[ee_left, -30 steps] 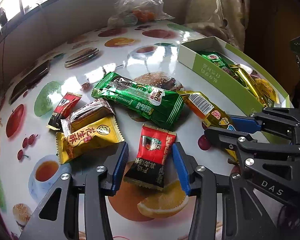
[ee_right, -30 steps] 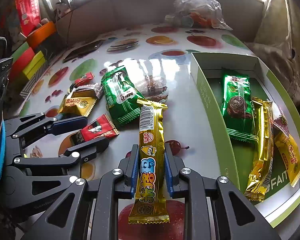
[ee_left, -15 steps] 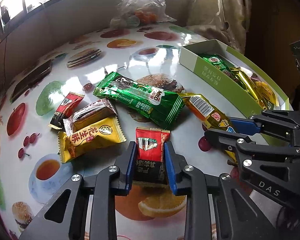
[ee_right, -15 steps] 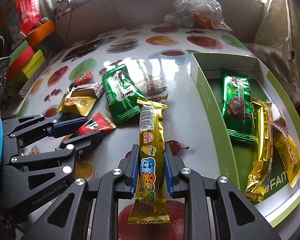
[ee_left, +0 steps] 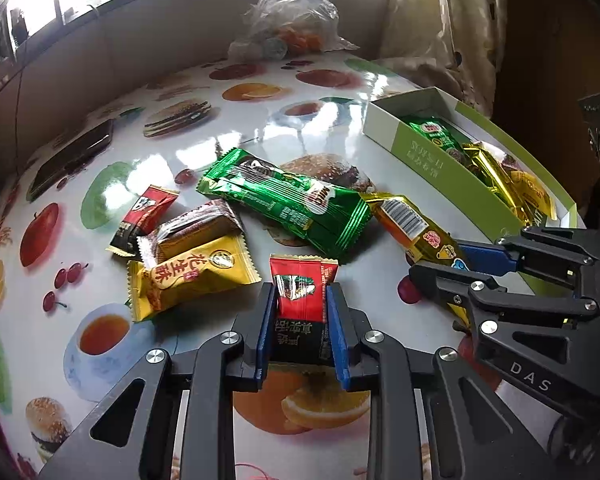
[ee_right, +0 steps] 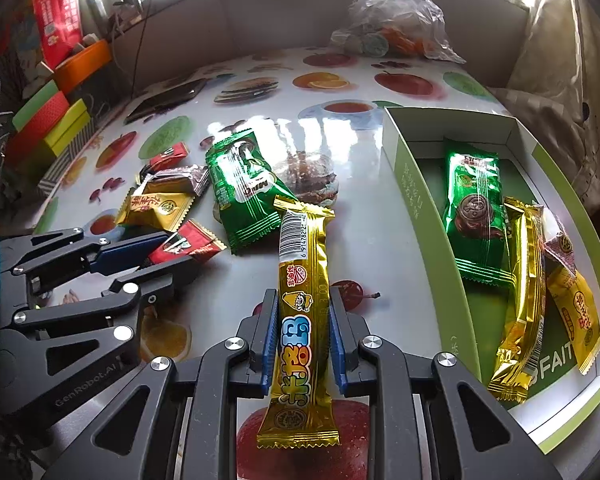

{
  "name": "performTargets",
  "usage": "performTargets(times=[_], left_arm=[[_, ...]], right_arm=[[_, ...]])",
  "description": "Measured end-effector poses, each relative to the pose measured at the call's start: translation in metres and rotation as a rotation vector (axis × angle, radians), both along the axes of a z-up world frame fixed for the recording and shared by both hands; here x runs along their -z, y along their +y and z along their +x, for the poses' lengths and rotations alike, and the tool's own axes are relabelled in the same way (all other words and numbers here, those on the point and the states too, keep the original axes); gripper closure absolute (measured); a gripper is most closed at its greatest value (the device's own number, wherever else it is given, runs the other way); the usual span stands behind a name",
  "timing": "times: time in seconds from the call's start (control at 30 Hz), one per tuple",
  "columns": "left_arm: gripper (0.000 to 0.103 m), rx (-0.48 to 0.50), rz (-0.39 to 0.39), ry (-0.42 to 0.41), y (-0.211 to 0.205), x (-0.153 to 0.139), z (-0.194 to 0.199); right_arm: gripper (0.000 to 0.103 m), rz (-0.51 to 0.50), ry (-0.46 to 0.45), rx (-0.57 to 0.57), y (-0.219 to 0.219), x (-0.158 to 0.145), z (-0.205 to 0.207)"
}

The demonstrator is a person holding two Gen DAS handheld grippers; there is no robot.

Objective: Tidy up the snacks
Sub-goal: 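Grasp the red-and-black candy with left tool while right tool holds the yellow bar, then carry the red candy and yellow bar with both tools over the green box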

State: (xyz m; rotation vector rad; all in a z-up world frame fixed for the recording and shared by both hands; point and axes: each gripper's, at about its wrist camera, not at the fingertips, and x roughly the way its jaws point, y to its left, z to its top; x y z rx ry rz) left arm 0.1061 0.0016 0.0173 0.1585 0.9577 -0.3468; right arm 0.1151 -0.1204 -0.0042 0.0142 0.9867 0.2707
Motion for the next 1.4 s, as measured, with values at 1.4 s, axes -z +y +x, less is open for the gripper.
performTargets(times=[1.4], left_arm=[[0.077, -0.004, -0.049, -0.126, -0.026, -0.067, -0.007]], right_arm=[[0.081, 0.000, -0.102, 0.051, -0.026, -0.064, -0.019]])
